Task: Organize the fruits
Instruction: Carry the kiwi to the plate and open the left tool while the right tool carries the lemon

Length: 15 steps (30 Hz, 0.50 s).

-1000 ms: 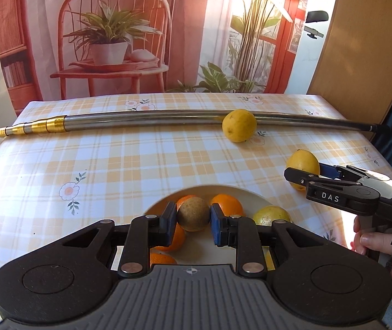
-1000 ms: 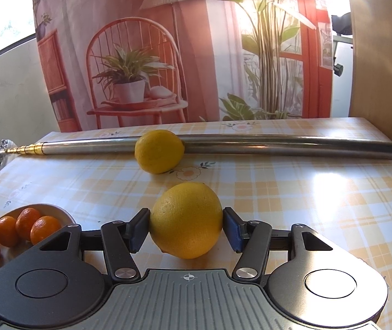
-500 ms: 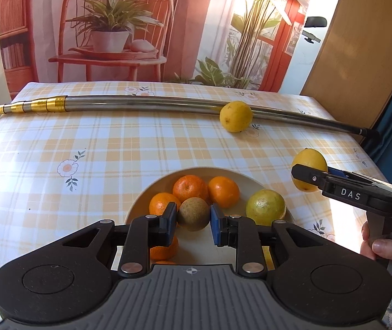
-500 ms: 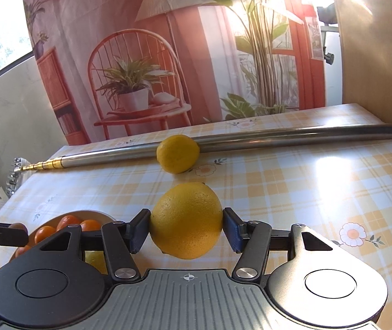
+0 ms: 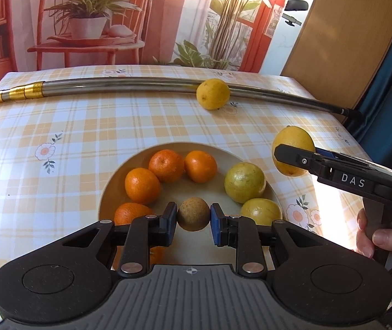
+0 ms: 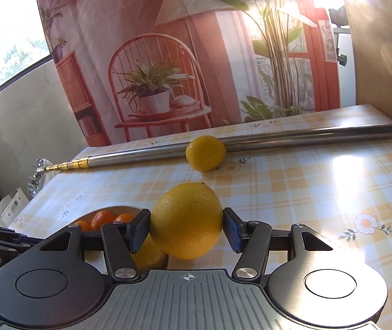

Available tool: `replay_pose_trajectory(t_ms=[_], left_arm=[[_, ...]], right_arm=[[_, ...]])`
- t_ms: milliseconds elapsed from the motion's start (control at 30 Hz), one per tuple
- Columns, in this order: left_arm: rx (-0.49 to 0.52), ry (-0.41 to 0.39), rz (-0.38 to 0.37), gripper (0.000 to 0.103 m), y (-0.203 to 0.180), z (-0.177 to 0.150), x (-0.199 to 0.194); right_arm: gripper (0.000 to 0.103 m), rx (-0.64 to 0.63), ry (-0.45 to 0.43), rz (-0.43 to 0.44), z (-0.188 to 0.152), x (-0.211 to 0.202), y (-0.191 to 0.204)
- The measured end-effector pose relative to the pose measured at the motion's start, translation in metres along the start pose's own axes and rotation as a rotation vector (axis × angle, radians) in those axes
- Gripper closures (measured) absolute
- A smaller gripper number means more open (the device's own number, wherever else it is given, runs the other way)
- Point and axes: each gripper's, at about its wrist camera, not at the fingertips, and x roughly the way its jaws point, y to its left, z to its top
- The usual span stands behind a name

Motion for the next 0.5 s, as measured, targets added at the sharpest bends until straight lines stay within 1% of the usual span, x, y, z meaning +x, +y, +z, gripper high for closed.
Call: replay_pose_trajectory(t_ms=[67, 133, 300, 500], left_arm=[[0.0, 0.037, -0.037, 0.076, -0.001, -0.003, 0.004], [0.007, 0.067, -0.056, 0.076, -0.004, -0.007, 0.008], [0.026, 0.12, -0.075, 0.076, -0.01, -0.016, 0.014], [0.059, 0.157, -0.075, 0.076, -0.018, -0.021, 0.014]], right_arm=[[0.05, 0.004, -0.003, 0.002, -0.001, -0.002, 0.0], [0.05, -0.002, -0.004, 0.002, -0.002, -0.003, 0.001], [0.05, -0.01, -0.009, 0.009, -0.003, -0.008, 0.004], [0.05, -0.017, -0.019, 0.013, -0.003, -0.014, 0.006]])
